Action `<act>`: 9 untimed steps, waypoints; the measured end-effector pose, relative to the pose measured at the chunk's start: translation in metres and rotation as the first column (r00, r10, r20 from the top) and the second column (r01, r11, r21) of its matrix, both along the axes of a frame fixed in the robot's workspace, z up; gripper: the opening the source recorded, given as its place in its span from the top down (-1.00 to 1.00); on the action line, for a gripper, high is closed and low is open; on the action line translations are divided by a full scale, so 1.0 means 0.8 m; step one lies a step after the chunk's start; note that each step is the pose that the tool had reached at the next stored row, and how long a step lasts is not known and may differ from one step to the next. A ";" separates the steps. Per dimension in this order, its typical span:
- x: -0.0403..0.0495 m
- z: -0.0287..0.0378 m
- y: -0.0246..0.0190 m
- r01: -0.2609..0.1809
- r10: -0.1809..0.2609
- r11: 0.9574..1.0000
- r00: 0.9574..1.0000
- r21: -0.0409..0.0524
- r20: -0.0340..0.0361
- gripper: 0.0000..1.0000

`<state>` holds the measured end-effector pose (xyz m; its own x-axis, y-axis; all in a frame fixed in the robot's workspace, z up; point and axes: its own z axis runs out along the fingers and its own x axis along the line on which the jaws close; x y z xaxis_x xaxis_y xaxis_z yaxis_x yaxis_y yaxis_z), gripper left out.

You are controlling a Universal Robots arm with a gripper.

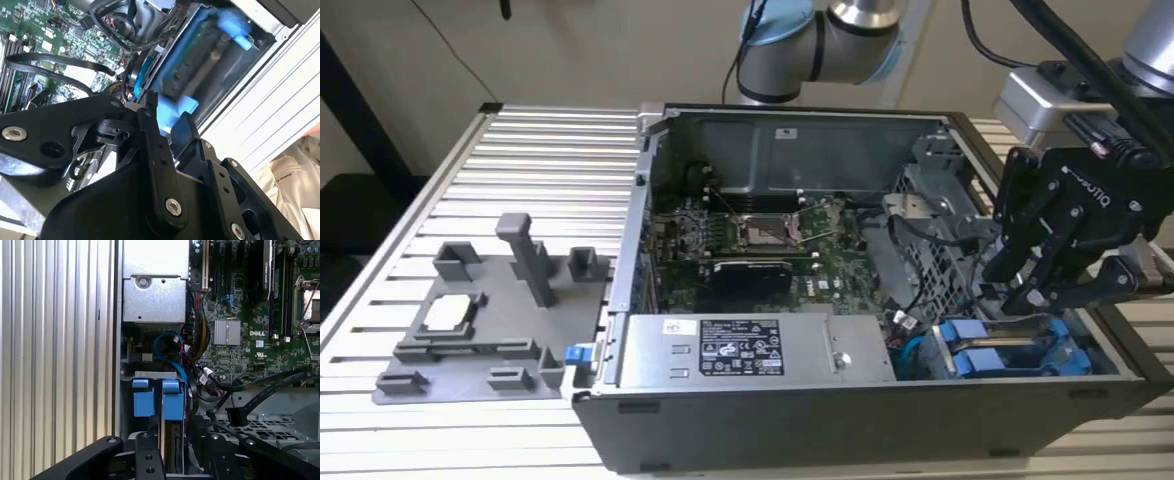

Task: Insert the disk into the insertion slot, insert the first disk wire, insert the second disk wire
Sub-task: 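Insert the first disk wire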

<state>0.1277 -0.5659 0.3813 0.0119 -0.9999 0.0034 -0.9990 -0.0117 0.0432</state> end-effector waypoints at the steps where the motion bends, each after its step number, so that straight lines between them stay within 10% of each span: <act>1: 0.000 0.0005 0.0000 0.000 0.000 1.000 1.000 0.000 0.000 0.21; 9: 0.000 0.0017 0.0001 0.000 0.000 1.000 1.000 0.000 0.000 0.21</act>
<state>0.1277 -0.5657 0.3827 0.0118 -0.9999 0.0034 -0.9990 -0.0117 0.0432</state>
